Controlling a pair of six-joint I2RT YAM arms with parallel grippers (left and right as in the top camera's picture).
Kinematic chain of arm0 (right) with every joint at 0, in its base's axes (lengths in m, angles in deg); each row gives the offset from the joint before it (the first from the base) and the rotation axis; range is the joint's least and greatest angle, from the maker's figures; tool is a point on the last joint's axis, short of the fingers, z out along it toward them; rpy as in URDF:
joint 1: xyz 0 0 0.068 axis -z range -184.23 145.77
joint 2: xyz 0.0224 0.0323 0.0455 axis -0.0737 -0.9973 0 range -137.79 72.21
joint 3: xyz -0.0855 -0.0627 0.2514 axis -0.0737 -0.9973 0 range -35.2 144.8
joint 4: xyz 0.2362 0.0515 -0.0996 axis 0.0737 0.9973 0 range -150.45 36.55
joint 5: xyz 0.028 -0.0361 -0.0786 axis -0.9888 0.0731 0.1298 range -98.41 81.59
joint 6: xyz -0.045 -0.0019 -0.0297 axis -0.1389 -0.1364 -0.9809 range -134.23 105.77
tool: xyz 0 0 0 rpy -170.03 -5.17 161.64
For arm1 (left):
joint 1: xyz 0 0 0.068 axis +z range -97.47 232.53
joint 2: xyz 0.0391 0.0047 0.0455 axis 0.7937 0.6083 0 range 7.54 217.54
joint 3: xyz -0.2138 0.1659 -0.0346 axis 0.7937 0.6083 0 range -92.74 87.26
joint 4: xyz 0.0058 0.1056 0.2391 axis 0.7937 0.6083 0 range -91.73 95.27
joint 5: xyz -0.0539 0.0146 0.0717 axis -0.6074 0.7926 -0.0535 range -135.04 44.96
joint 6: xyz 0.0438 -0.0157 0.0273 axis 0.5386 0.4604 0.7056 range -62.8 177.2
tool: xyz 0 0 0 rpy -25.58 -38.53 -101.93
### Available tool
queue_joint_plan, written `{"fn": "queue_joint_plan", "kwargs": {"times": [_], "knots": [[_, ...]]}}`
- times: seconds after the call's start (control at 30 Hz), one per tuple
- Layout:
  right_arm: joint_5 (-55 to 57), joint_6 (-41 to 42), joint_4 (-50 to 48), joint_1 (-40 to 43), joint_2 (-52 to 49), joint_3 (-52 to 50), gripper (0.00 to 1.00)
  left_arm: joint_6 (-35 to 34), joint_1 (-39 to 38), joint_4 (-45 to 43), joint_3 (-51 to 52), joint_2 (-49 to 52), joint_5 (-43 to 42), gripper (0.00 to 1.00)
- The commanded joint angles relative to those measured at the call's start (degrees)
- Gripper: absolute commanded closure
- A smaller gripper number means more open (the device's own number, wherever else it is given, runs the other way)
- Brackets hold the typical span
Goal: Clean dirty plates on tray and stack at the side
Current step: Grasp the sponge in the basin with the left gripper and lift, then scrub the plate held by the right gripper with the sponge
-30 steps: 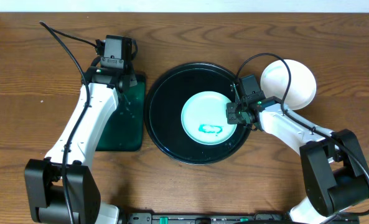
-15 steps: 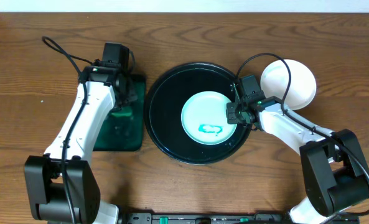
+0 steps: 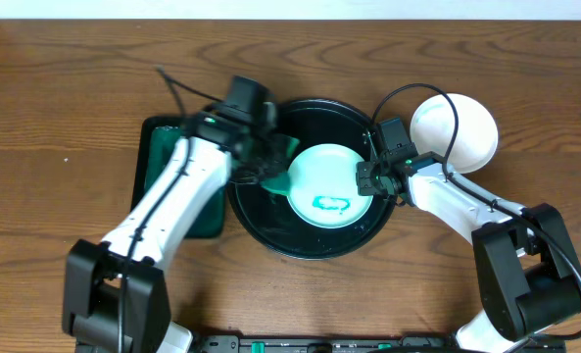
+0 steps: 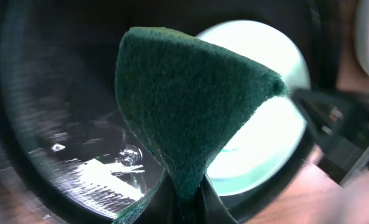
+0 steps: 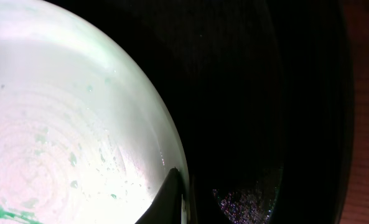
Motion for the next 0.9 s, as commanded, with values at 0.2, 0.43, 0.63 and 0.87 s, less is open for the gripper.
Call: {"fn": "queue_joint_plan", "kwargs": {"times": [0.2,0.43,0.63,0.87], "knots": [[-2.3,-0.6,0.5,-0.9,-3.0,-1.2,0.99,-5.8,-8.5,-10.1,-0.8,12.9,-1.9,0.93],[-2.3,-0.6,0.9,-0.9,-3.0,-1.2,0.99,-8.9,-9.7,-12.0,-0.8,22.0,-7.5,0.93],[-2.3,-0.7,1.0,-0.9,-3.0,-1.2,0.99,-8.9,-11.6,-14.8,-0.8,23.9,-15.8,0.93],[-2.3,-0.6,1.3,-0.9,-3.0,-1.2,0.99,-13.4,-12.9,-20.0,-0.8,23.9,-18.8,0.93]]}}
